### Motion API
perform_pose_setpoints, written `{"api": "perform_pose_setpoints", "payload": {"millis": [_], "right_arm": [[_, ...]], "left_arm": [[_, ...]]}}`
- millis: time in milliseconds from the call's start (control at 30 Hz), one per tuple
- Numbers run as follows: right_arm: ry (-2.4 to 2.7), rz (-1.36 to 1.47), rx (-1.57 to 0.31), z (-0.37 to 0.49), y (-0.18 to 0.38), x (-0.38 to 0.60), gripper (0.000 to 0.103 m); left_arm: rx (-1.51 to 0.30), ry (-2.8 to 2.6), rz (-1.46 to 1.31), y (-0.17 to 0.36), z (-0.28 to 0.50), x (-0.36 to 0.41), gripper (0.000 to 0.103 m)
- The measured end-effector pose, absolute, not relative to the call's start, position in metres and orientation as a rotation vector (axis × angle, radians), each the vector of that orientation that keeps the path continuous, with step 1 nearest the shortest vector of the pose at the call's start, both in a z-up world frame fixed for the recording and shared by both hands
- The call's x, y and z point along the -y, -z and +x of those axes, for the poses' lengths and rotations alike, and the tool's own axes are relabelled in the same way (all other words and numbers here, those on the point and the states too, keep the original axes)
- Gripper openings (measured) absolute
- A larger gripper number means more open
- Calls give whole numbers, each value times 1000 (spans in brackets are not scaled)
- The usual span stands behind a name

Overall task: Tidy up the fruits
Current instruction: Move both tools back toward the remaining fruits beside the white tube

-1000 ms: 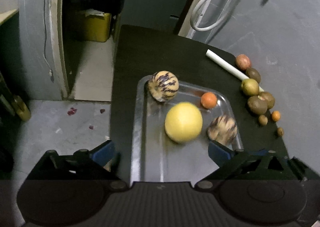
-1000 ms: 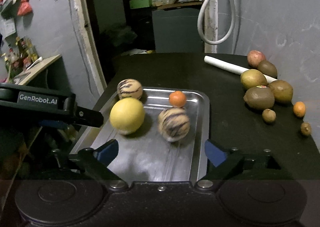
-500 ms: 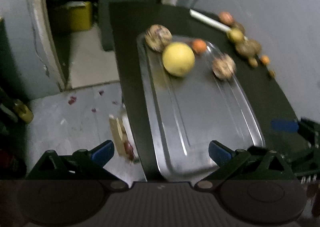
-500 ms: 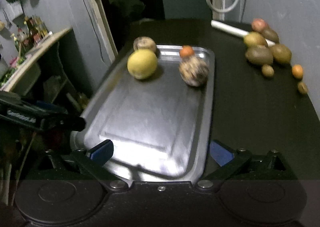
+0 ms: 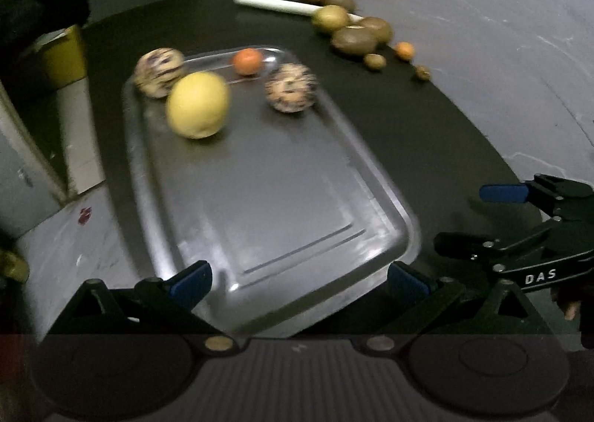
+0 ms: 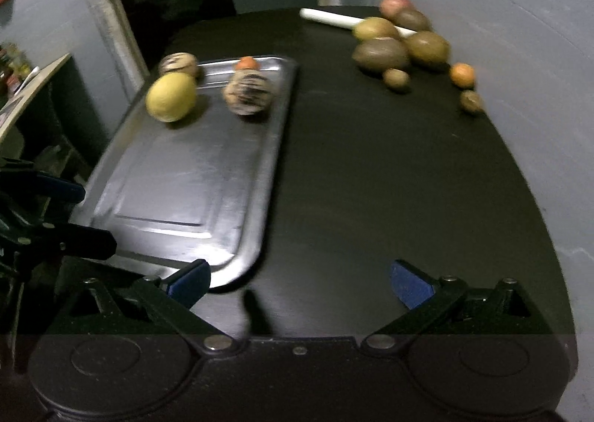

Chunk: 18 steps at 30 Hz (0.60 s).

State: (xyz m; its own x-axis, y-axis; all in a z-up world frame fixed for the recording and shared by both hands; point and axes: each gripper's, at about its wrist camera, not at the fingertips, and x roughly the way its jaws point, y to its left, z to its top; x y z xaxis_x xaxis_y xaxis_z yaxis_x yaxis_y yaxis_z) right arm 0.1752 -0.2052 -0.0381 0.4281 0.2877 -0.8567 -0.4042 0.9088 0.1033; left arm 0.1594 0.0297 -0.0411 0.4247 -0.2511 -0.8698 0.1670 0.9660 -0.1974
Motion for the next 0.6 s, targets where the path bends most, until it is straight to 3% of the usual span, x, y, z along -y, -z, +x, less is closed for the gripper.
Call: {"api": "perform_pose_setpoints", "payload": {"millis": [200, 400, 600], "right_arm": [[-347, -81, -1038, 188, 44, 233, 102], [-199, -182, -841, 203, 41, 247, 102], [-183, -234, -769, 243, 47, 252, 102]], "left_arm": [[-1107, 294, -67, 44, 183, 0, 102], [-1047, 270, -68, 36, 221, 32, 102], [-984, 242, -117, 25, 277, 57, 102]]}}
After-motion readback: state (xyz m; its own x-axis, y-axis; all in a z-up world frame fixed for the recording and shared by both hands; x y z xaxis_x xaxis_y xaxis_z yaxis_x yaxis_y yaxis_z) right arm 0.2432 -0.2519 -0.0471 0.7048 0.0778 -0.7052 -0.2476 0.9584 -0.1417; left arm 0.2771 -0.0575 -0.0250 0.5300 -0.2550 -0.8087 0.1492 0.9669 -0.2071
